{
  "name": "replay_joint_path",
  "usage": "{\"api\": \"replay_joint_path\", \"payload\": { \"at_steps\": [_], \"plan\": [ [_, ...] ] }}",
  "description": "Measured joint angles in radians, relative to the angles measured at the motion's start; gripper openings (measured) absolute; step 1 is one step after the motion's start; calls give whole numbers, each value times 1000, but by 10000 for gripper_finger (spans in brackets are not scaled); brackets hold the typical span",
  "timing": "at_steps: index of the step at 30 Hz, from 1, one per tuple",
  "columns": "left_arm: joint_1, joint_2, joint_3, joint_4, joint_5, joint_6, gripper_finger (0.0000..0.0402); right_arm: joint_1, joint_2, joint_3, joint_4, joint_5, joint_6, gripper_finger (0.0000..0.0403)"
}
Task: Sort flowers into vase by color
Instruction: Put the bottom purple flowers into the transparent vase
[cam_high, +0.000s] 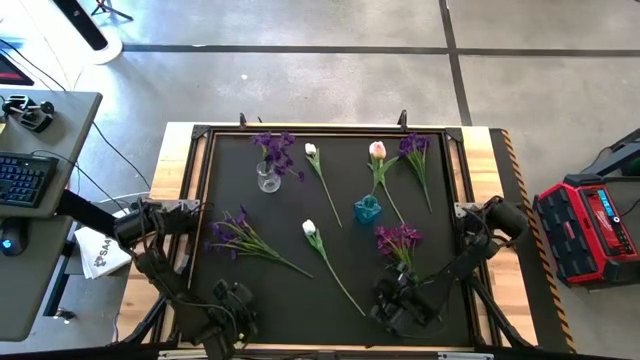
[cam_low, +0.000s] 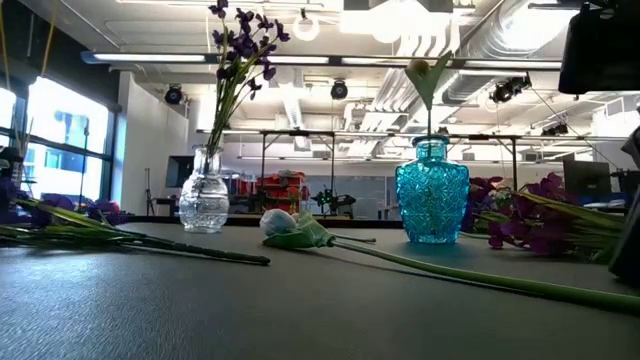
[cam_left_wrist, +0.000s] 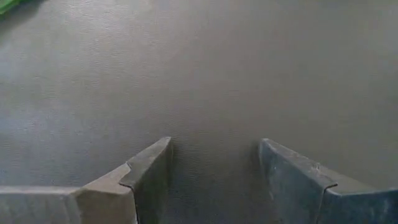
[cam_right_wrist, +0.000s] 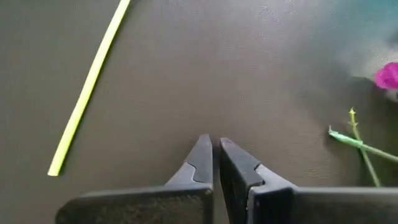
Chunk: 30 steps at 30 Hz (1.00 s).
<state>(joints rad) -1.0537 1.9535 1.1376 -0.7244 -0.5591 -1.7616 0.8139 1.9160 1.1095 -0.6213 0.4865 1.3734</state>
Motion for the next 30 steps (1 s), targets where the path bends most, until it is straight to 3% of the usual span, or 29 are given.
{"api": "replay_joint_path", "payload": {
  "at_steps": [9,14,18,23,30],
  "plan": [
    [-81,-3,115,-80,69,-93,227,55,0,-2,143,-63,40,0],
    [-79,-4,131,-193,-24,-150,227,61,3,9,173,-62,-22,0],
    [-15,-4,131,-264,-48,-254,227,62,-12,63,144,-27,-126,0],
    [105,-4,115,-260,40,-327,227,67,-26,119,121,143,-275,0],
    [271,-4,96,-248,55,-301,227,62,-26,127,124,257,-380,0]
  ]
}}
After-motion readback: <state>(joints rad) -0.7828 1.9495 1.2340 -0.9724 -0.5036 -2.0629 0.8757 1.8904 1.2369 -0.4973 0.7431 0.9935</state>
